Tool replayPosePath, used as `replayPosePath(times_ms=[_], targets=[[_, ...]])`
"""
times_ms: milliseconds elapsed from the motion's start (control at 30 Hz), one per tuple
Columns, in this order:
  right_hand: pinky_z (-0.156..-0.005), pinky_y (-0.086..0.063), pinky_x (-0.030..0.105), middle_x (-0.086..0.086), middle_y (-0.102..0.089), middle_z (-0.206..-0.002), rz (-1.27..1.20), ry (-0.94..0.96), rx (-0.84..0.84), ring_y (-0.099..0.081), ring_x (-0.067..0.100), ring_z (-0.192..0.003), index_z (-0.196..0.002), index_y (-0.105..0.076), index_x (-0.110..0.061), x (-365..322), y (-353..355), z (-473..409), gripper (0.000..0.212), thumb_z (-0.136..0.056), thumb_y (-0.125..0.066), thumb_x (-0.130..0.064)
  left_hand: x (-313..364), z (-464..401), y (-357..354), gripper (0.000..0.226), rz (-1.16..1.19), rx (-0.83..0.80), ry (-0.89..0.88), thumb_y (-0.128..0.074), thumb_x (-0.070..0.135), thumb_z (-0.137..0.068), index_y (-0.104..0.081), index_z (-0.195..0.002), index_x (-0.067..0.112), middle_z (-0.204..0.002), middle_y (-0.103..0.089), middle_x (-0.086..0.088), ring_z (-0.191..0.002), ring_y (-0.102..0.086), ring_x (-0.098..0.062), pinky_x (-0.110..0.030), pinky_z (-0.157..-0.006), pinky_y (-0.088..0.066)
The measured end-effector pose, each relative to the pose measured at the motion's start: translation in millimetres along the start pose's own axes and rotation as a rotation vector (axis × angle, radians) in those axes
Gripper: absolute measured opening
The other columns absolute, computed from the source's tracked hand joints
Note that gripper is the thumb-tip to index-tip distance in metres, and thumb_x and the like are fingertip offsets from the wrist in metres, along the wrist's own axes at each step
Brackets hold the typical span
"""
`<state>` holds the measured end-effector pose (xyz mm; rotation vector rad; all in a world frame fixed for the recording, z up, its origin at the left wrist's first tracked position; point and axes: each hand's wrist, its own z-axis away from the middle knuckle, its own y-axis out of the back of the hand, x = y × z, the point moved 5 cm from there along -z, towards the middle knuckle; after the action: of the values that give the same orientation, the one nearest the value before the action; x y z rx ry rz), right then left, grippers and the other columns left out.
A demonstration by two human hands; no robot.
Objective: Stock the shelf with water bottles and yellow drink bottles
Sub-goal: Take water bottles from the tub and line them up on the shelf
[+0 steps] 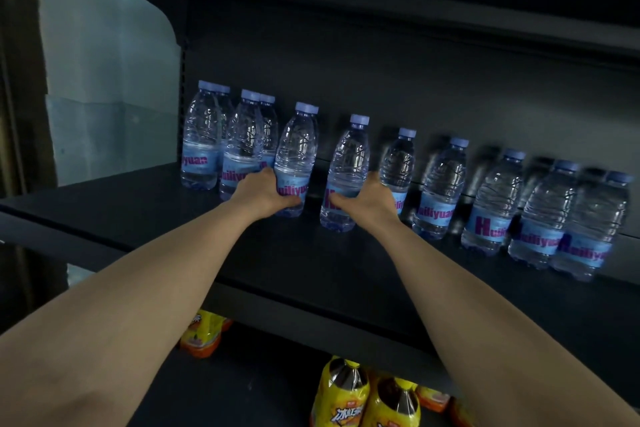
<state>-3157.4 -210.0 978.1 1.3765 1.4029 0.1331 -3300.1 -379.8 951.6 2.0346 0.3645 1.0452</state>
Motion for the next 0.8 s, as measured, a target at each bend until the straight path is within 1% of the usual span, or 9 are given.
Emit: replayPosePath(times_ms=[67, 233, 333, 433, 533, 600, 700, 800], targets=[[-0.064, -0.045, 0.029, 0.006, -0.062, -0.108, 0.010, -0.007, 0.012, -0.058, 0.020, -0.088, -0.129, -0.038, -0.009, -1, -1, 1, 0.070, -0.081, -0.074, -0.045, 1, 2, 0, 0.076, -0.003, 0.010, -0.001, -0.076, 0.058, -0.073, -0.052, -0.132, 0.017, -0.126, -0.064, -0.003, -0.113, -0.061, -0.024, -0.041, -0.101, -0.048], [-0.061, -0.045, 0.030, 0.010, -0.063, -0.105, 0.090, -0.009, 0.051, -0.063, 0.026, -0.091, -0.128, -0.037, -0.006, -5, -4, 8, 0.070, -0.084, -0.070, -0.049, 0, 6, 2, 0.075, -0.047, 0.018, -0.006, -0.073, 0.059, -0.076, -0.052, -0.132, 0.015, -0.126, -0.064, -0.004, -0.112, -0.061, -0.024, -0.040, -0.097, -0.049], [-0.068, -0.044, 0.034, 0.014, -0.063, -0.111, 0.256, 0.000, 0.093, -0.062, 0.032, -0.102, -0.125, -0.039, -0.006, -9, -4, 16, 0.067, -0.088, -0.060, -0.058, 4, 11, 7, 0.065, -0.114, 0.026, -0.027, -0.071, 0.055, -0.082, -0.054, -0.128, 0.012, -0.124, -0.064, -0.005, -0.110, -0.061, -0.024, -0.038, -0.094, -0.049], [-0.072, -0.043, 0.036, 0.017, -0.061, -0.117, 0.462, 0.046, 0.109, -0.060, 0.035, -0.109, -0.127, -0.040, -0.003, -11, -2, 26, 0.071, -0.091, -0.050, -0.064, 7, 19, 14, 0.058, -0.177, 0.042, -0.052, -0.069, 0.051, -0.085, -0.056, -0.124, 0.011, -0.122, -0.065, -0.006, -0.110, -0.062, -0.025, -0.038, -0.092, -0.049], [-0.068, -0.040, 0.036, 0.018, -0.060, -0.118, 0.650, 0.106, 0.132, -0.057, 0.035, -0.109, -0.126, -0.043, -0.001, -16, 3, 38, 0.067, -0.094, -0.047, -0.060, 10, 32, 22, 0.053, -0.224, 0.062, -0.098, -0.068, 0.048, -0.087, -0.056, -0.122, 0.010, -0.119, -0.065, -0.007, -0.107, -0.062, -0.025, -0.041, -0.093, -0.051], [-0.067, -0.040, 0.035, 0.018, -0.059, -0.118, 0.736, 0.135, 0.138, -0.056, 0.034, -0.108, -0.124, -0.045, -0.001, -22, 5, 48, 0.064, -0.095, -0.048, -0.058, 14, 42, 27, 0.049, -0.225, 0.079, -0.135, -0.069, 0.045, -0.088, -0.057, -0.122, 0.011, -0.119, -0.065, -0.007, -0.107, -0.063, -0.025, -0.042, -0.093, -0.051], [-0.068, -0.043, 0.036, 0.016, -0.059, -0.117, 0.803, 0.157, 0.146, -0.055, 0.033, -0.109, -0.123, -0.047, -0.001, -34, 8, 66, 0.060, -0.094, -0.051, -0.054, 20, 57, 37, 0.049, -0.256, 0.103, -0.170, -0.069, 0.042, -0.089, -0.056, -0.124, 0.010, -0.120, -0.065, -0.009, -0.108, -0.063, -0.027, -0.040, -0.092, -0.050], [-0.069, -0.046, 0.037, 0.016, -0.060, -0.116, 0.835, 0.177, 0.159, -0.055, 0.033, -0.109, -0.125, -0.047, -0.001, -50, 12, 87, 0.059, -0.095, -0.051, -0.052, 24, 77, 51, 0.051, -0.301, 0.128, -0.208, -0.068, 0.042, -0.090, -0.055, -0.127, 0.011, -0.121, -0.065, -0.010, -0.107, -0.063, -0.028, -0.038, -0.087, -0.049]])
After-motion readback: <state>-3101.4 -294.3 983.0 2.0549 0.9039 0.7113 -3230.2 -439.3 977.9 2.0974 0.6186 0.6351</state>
